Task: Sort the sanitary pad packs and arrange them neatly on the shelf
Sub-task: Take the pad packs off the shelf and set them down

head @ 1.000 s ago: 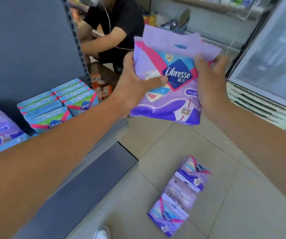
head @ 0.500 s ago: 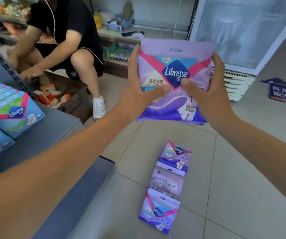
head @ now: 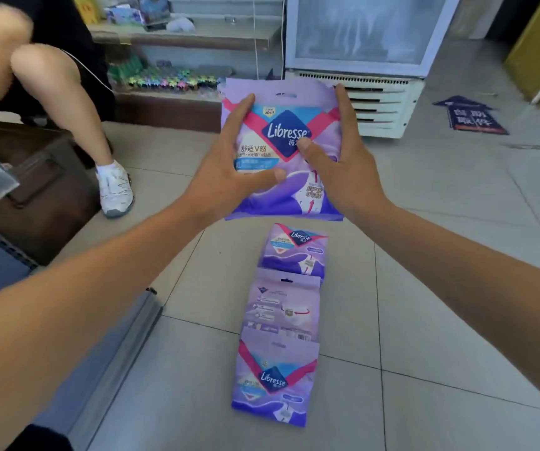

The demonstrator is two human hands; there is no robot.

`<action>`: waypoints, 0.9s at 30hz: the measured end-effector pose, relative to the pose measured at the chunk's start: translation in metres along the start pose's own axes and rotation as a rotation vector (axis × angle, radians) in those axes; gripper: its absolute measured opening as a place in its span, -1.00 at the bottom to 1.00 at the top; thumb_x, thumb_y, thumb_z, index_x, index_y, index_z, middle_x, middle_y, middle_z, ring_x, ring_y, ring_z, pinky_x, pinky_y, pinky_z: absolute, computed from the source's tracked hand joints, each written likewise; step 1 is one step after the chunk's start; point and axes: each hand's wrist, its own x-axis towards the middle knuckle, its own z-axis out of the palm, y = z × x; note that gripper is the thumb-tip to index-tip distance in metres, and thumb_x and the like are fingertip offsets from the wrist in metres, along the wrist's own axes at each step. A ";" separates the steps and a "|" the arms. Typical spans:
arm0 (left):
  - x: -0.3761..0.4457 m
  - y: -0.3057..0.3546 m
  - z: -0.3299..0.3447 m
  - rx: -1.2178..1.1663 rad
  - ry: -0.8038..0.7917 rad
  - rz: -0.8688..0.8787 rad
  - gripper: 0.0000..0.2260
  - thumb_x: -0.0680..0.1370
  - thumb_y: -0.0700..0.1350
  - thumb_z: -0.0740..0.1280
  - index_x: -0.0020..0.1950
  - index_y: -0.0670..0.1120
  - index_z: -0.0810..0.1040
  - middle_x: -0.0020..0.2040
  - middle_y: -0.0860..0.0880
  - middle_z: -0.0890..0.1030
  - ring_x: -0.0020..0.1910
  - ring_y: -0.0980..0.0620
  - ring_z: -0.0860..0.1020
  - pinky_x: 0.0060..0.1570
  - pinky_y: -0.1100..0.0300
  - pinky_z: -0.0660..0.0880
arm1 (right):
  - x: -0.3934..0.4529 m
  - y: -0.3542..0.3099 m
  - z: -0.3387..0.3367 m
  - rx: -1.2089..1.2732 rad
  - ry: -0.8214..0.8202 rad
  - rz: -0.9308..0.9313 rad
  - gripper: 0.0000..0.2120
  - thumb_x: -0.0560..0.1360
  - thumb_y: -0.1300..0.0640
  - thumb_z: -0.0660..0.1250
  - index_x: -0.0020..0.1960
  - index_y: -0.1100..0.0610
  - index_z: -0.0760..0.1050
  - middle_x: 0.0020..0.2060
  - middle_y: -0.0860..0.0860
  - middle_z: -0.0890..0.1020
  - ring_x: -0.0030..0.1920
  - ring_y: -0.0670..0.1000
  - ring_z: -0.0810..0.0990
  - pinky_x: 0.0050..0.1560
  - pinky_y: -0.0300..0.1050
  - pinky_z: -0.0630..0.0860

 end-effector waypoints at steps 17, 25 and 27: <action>-0.094 -0.016 0.068 0.114 -0.089 -0.175 -0.15 0.42 -0.05 0.53 0.54 0.22 0.08 0.31 0.04 0.44 0.17 0.04 0.57 -0.07 0.12 0.65 | -0.132 0.023 -0.051 -0.200 -0.140 0.103 -0.29 0.47 -0.08 0.40 0.52 -0.20 0.13 0.43 -0.03 0.19 0.30 -0.07 0.43 -0.12 -0.34 0.61; -0.155 -0.046 0.105 0.162 -0.262 -0.299 -0.13 0.30 0.19 0.56 0.48 0.31 0.15 0.36 -0.01 0.40 0.22 0.02 0.54 0.03 0.02 0.63 | -0.203 0.056 -0.071 -0.281 -0.075 0.347 -0.29 0.44 -0.14 0.44 0.48 -0.25 0.16 0.36 0.01 0.31 0.18 -0.04 0.53 -0.19 -0.34 0.56; -0.169 -0.054 0.122 0.220 -0.340 -0.337 -0.07 0.26 0.16 0.60 0.48 0.34 0.11 0.38 -0.02 0.32 0.24 0.03 0.50 0.09 0.02 0.61 | -0.221 0.071 -0.079 -0.290 -0.080 0.397 -0.30 0.44 -0.14 0.44 0.47 -0.28 0.17 0.36 0.02 0.31 0.21 -0.01 0.53 -0.09 -0.20 0.63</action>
